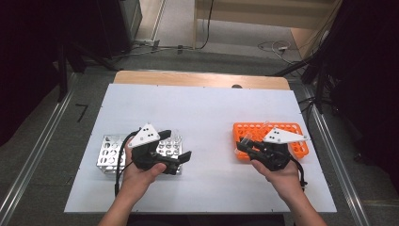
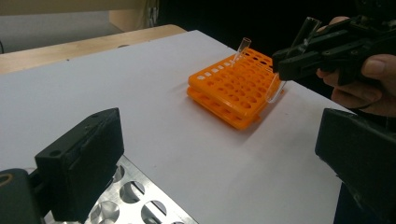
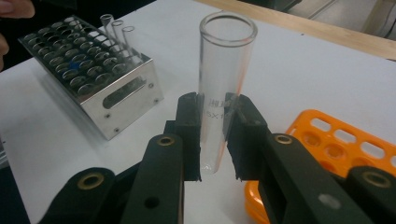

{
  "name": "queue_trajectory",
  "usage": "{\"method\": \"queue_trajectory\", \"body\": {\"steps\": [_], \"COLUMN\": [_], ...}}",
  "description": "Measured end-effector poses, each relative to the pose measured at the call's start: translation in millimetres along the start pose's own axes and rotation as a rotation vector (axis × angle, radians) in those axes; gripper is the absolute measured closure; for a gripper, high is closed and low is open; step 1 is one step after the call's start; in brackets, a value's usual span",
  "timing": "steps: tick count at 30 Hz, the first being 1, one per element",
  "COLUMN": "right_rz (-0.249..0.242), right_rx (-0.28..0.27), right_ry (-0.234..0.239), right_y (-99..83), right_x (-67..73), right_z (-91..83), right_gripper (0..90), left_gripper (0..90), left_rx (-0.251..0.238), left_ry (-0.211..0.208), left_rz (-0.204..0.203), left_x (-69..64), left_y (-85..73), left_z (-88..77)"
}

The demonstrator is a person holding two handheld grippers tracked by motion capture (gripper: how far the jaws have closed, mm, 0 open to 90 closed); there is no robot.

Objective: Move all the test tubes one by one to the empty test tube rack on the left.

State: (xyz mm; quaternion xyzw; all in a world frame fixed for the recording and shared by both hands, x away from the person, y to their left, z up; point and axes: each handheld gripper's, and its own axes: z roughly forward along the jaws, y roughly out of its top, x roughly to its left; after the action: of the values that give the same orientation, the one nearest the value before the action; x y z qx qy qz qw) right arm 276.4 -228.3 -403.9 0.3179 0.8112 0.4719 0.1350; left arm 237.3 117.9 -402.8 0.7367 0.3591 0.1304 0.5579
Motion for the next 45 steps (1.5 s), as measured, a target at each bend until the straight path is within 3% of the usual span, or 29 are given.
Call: {"method": "queue_trajectory", "body": {"steps": [15, 22, 34, 40, 45], "right_rz": [-0.043, -0.060, -0.099, -0.126, -0.135], "right_rx": [0.031, 0.045, 0.070, 0.081, 0.088], "right_ry": [0.067, 0.085, 0.119, 0.145, 0.159], "right_y": [0.4, -0.6, -1.6, -1.5, -1.3], "right_x": [29.1, 37.8, 56.0, 68.3, 74.8], "right_z": [18.4, 25.7, 37.5, 42.7, 44.2], "right_gripper": [73.6, 73.6, 73.7, 73.7, 73.7], "left_gripper": [5.1, 18.8, 45.4, 55.1, 62.4], "left_rx": [-0.003, 0.020, 0.005, 0.019, 0.036], "left_ry": [-0.045, -0.017, -0.098, -0.121, -0.105], "left_rz": [0.020, 0.039, 0.066, 0.091, 0.098], "left_x": [-16.4, -27.9, -46.6, -56.0, -59.2], "left_y": [2.4, 4.9, 5.6, 3.4, 1.8], "left_z": [8.0, 14.1, 22.5, 30.0, 34.4]}}
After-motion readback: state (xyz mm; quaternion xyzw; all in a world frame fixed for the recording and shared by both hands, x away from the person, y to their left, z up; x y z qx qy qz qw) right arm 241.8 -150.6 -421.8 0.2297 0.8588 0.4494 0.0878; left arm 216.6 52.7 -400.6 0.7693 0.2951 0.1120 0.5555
